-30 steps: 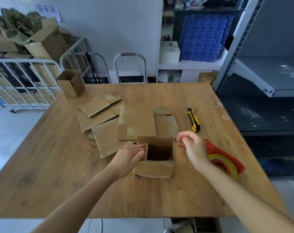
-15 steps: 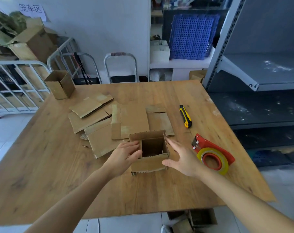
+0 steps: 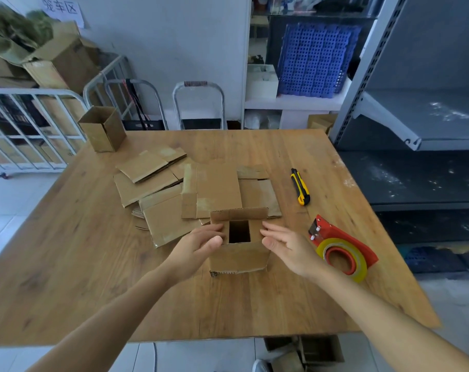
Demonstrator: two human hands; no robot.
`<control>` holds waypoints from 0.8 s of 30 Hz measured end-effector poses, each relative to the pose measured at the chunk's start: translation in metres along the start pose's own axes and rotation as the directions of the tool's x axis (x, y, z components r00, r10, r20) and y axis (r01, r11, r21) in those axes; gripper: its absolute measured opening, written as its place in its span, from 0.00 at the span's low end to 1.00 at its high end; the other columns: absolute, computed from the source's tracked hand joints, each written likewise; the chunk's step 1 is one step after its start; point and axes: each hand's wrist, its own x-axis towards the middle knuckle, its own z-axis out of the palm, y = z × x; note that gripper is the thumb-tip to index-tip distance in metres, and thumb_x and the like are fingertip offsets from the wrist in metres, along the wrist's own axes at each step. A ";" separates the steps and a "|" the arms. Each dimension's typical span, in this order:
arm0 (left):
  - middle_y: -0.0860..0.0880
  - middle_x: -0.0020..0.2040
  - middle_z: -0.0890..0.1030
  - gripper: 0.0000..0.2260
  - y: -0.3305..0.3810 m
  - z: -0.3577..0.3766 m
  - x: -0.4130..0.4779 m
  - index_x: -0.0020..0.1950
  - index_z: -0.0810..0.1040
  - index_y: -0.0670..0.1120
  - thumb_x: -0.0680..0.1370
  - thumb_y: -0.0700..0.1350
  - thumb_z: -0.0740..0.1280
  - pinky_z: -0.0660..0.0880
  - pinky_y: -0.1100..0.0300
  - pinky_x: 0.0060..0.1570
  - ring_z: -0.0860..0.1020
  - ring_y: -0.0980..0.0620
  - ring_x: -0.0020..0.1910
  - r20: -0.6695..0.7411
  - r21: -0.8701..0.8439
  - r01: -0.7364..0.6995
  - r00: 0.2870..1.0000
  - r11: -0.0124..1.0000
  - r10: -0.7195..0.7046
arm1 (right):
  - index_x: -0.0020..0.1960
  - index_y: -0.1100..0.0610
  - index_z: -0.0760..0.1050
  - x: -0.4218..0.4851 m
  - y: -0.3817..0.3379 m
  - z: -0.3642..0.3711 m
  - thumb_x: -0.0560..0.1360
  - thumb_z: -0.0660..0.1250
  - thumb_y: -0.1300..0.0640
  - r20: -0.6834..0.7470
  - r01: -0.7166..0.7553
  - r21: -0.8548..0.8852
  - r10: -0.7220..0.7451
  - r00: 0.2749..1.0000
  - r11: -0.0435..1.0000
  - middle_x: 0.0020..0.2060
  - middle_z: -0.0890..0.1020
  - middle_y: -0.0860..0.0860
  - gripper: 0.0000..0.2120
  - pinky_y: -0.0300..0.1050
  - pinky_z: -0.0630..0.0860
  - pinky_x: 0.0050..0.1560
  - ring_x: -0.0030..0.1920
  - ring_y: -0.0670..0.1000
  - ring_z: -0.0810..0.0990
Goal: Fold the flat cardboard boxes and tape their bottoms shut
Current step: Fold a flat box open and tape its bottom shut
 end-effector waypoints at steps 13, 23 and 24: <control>0.50 0.76 0.60 0.33 -0.003 0.008 0.016 0.78 0.57 0.47 0.77 0.53 0.67 0.58 0.52 0.74 0.56 0.51 0.75 -0.196 0.490 -0.116 0.951 0.864 0.239 | 0.79 0.53 0.51 0.015 -0.008 0.012 0.78 0.66 0.54 -0.151 0.066 -0.281 -0.112 0.982 0.958 0.78 0.54 0.46 0.35 0.39 0.54 0.72 0.77 0.46 0.54; 0.50 0.74 0.66 0.36 -0.023 0.023 0.013 0.73 0.69 0.46 0.78 0.66 0.39 0.55 0.60 0.72 0.56 0.54 0.76 -0.087 0.541 -0.170 0.963 0.824 0.256 | 0.77 0.55 0.59 -0.004 0.021 0.021 0.81 0.58 0.46 0.095 0.260 -0.404 -0.243 0.965 0.877 0.77 0.57 0.46 0.28 0.32 0.46 0.72 0.74 0.38 0.47; 0.52 0.76 0.63 0.41 -0.023 0.025 0.013 0.74 0.67 0.47 0.76 0.69 0.34 0.52 0.64 0.71 0.52 0.57 0.76 -0.051 0.524 -0.168 0.973 0.835 0.227 | 0.78 0.54 0.55 -0.005 0.025 0.023 0.81 0.57 0.45 0.148 0.263 -0.428 -0.220 0.964 0.865 0.77 0.54 0.46 0.29 0.33 0.46 0.73 0.74 0.38 0.44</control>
